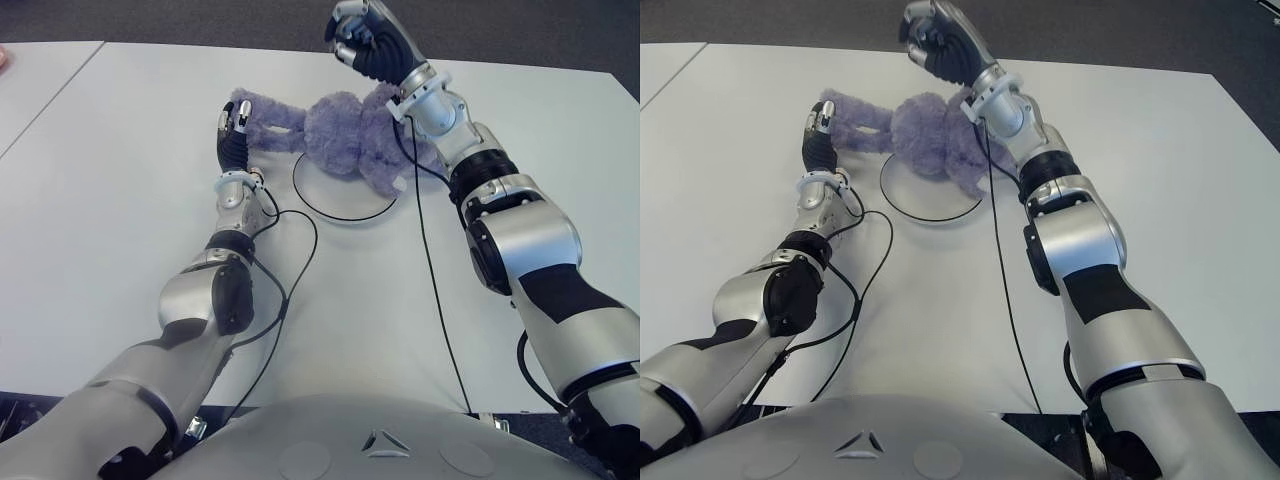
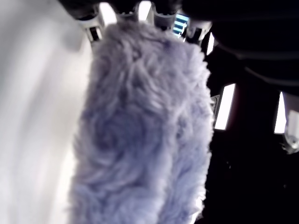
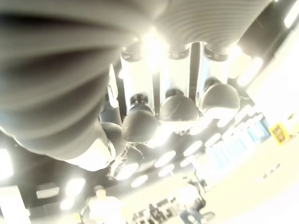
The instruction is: Put the doll into the plate.
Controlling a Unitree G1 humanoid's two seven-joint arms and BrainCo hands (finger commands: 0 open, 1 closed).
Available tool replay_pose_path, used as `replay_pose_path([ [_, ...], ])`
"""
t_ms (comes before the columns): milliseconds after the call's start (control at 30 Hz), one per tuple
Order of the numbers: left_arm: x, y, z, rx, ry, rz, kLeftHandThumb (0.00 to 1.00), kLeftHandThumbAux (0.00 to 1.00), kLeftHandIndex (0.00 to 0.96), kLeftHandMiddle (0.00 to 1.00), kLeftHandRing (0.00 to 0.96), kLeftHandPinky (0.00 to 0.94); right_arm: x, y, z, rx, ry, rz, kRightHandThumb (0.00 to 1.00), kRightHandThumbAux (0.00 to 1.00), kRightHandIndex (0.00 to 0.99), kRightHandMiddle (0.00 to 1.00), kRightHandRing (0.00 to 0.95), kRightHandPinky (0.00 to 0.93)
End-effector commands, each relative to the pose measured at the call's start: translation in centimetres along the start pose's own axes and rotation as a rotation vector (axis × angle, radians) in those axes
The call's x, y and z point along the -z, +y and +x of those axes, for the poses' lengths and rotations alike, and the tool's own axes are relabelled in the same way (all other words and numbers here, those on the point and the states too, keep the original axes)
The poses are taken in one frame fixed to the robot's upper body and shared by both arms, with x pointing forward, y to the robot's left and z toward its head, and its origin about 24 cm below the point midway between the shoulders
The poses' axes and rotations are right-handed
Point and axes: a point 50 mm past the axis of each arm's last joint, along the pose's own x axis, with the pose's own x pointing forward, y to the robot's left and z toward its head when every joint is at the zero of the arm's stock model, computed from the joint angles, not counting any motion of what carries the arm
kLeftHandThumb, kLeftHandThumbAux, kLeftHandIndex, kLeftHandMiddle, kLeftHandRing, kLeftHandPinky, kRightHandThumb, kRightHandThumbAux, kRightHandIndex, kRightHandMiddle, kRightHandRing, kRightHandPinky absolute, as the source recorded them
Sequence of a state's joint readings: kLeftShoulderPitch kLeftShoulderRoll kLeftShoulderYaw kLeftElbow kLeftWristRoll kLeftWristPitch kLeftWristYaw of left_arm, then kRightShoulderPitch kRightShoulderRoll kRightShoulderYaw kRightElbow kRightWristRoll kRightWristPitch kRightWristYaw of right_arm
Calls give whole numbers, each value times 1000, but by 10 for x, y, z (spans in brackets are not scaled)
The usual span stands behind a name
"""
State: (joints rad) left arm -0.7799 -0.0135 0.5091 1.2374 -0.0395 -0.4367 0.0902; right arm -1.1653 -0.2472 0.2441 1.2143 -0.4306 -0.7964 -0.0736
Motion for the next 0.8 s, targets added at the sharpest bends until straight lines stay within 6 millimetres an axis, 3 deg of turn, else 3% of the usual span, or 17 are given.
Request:
replay_pose_path([
  [33,94,34,-53,-150,443,-37,0,460,0,58,57,75,4,9,-8,-49,-2,18,706,717,440,858,855,859],
  [800,95,36,-54,-176,438,-52,0,460,0,63,64,86,15,25,-30,-118,10,36,702,718,440,877,875,874],
])
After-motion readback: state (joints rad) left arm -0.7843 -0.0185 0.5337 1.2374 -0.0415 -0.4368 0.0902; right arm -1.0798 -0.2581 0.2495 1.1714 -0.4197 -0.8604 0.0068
